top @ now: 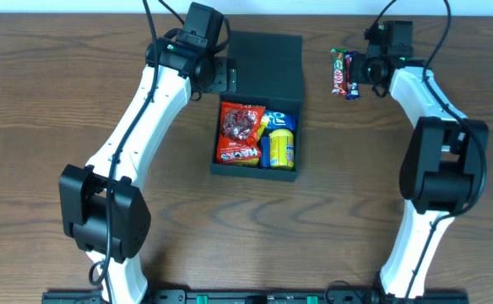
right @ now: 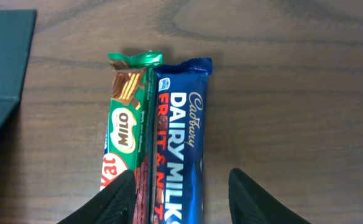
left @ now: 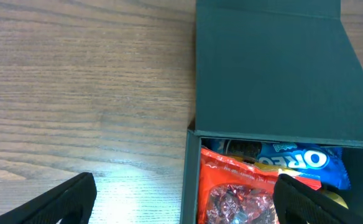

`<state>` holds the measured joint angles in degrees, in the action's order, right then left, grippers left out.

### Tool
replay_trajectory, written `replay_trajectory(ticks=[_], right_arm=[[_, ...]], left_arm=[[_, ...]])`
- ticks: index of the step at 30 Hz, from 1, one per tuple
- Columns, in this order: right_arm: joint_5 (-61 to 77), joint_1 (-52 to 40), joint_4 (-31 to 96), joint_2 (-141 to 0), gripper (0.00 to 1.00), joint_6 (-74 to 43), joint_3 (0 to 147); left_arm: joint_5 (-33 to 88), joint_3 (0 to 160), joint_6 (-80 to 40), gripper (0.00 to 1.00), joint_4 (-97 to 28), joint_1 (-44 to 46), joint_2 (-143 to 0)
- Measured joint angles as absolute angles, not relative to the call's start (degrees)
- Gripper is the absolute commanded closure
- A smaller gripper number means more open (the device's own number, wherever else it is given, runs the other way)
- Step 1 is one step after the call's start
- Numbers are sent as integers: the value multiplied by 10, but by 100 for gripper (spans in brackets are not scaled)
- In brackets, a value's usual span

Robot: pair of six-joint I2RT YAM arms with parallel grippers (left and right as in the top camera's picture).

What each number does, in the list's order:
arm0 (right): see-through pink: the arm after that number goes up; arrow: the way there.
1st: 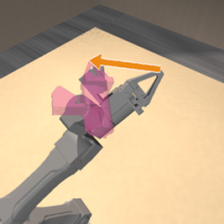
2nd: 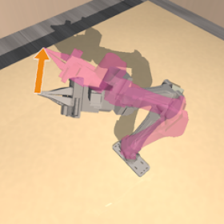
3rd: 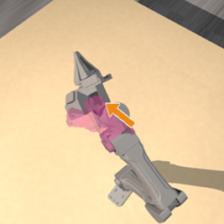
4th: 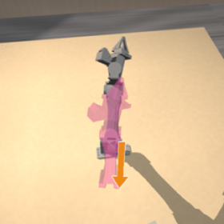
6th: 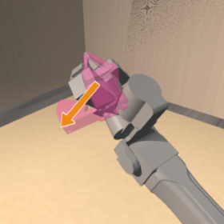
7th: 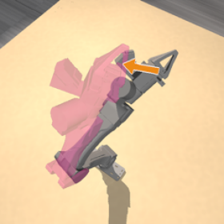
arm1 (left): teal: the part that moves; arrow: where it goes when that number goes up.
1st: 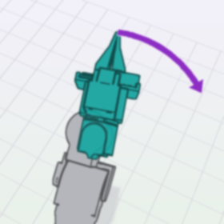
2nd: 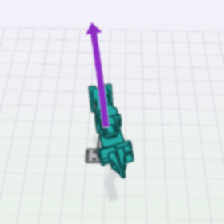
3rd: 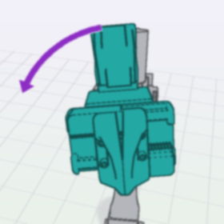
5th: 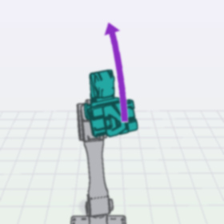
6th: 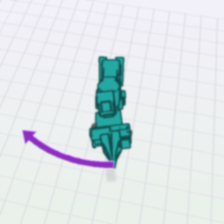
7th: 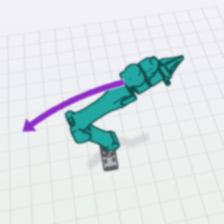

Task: Pack container

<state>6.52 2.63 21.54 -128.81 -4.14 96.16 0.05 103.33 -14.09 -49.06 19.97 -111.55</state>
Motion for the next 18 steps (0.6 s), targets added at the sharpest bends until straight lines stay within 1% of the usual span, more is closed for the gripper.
replay_trajectory(ticks=[7, 18], right_arm=[[63, 18, 206, -1312, 49, -44, 961], [38, 9, 199, -1314, 53, -54, 962]], left_arm=[[1, 1033, -141, 8, -491, 200, -1115], [1, 1033, -141, 8, -491, 200, -1115]])
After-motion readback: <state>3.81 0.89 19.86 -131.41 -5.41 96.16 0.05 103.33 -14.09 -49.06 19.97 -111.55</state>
